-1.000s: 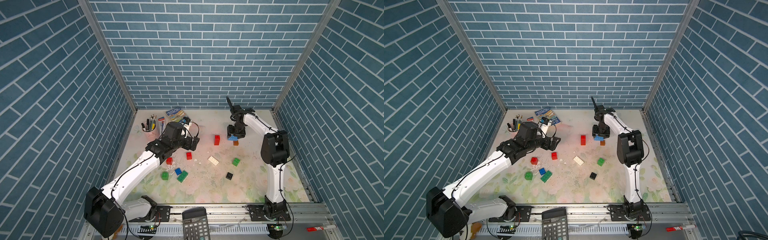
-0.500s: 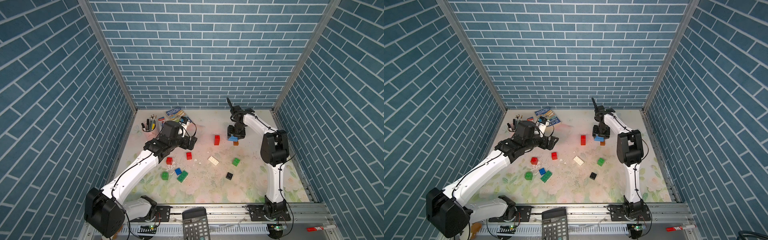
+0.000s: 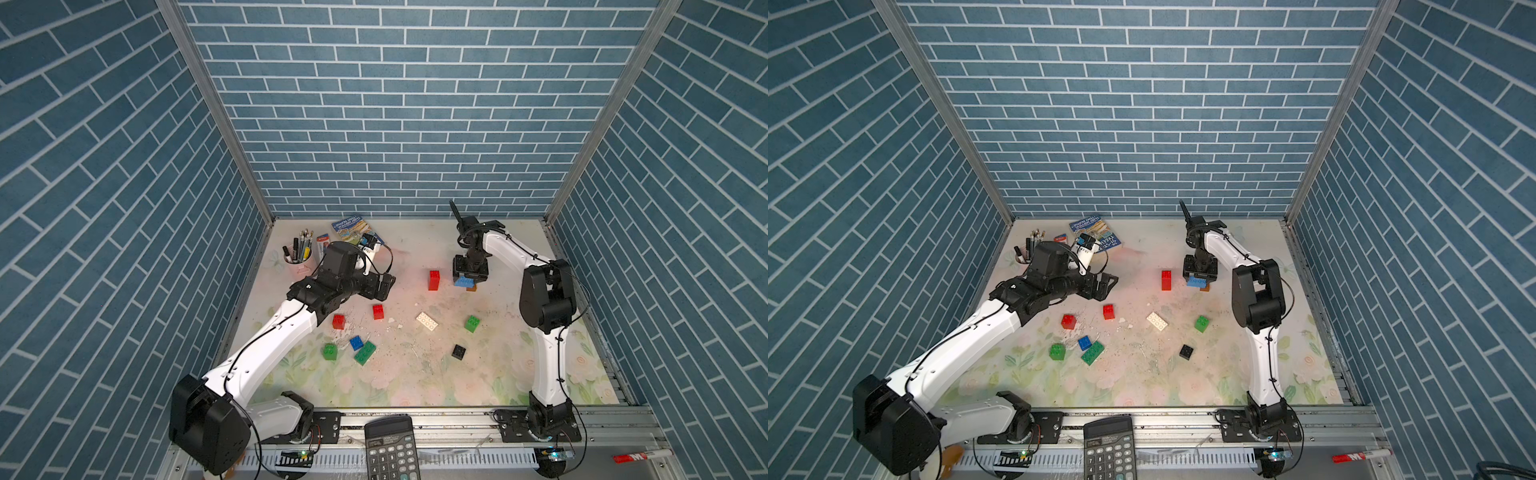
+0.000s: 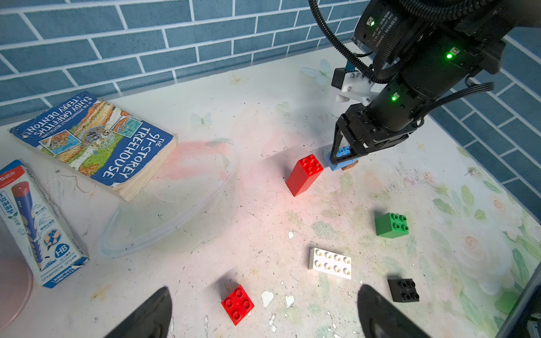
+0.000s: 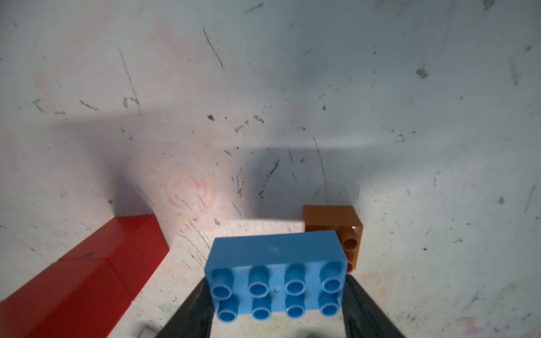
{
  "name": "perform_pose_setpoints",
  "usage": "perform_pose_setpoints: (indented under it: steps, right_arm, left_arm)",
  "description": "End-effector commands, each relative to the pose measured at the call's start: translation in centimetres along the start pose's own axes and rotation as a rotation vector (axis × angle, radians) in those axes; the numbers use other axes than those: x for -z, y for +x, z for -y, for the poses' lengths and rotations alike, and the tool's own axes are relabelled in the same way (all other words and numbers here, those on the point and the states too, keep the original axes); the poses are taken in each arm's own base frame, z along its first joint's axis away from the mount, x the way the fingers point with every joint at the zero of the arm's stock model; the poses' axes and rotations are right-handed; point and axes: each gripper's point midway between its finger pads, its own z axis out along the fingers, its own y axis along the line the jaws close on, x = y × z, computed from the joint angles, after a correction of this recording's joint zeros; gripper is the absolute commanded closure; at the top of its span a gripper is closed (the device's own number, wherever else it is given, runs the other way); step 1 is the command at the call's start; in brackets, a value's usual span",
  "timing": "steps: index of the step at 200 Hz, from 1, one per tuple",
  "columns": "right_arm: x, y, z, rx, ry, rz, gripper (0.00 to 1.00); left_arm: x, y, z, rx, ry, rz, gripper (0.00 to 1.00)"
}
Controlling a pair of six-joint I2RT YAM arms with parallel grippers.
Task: Assemble the letter r with lego
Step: Assemble the lego brick with the lego brick.
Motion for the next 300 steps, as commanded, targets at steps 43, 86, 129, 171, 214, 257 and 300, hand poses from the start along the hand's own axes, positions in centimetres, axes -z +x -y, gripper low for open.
perform_pose_setpoints:
  steps: [43,86,129,171,214,257,300]
  right_arm:
    - [-2.4,1.2,0.7,-0.027,0.046,-0.061,0.69]
    - [-3.2,1.5,0.9,-0.047,0.055,-0.066,0.7]
    - [-4.3,1.9,0.9,-0.07,0.057,-0.063,0.71]
    - [-5.4,2.4,0.9,-0.069,0.052,-0.083,0.72]
    - [-5.7,3.1,1.2,-0.056,0.085,-0.099,0.72]
    - [-5.2,2.7,0.4,-0.063,0.079,-0.087,0.73]
    - [-5.1,2.5,0.0,-0.071,0.066,-0.084,0.73]
  left_arm:
    - [-0.7,0.2,0.0,0.0,0.016,-0.006,0.0]
    - [-0.8,0.2,-0.1,0.002,0.011,-0.007,0.0]
    - [-0.9,0.3,-0.3,-0.002,0.005,-0.011,0.01]
    - [-0.8,0.2,-0.6,0.002,0.002,-0.011,0.0]
    - [-0.7,0.1,-0.9,0.007,-0.007,-0.015,0.0]
    - [-0.8,-0.3,-1.0,0.009,-0.008,-0.007,0.0]
    - [-1.0,-0.5,-1.1,0.009,-0.006,-0.003,0.0]
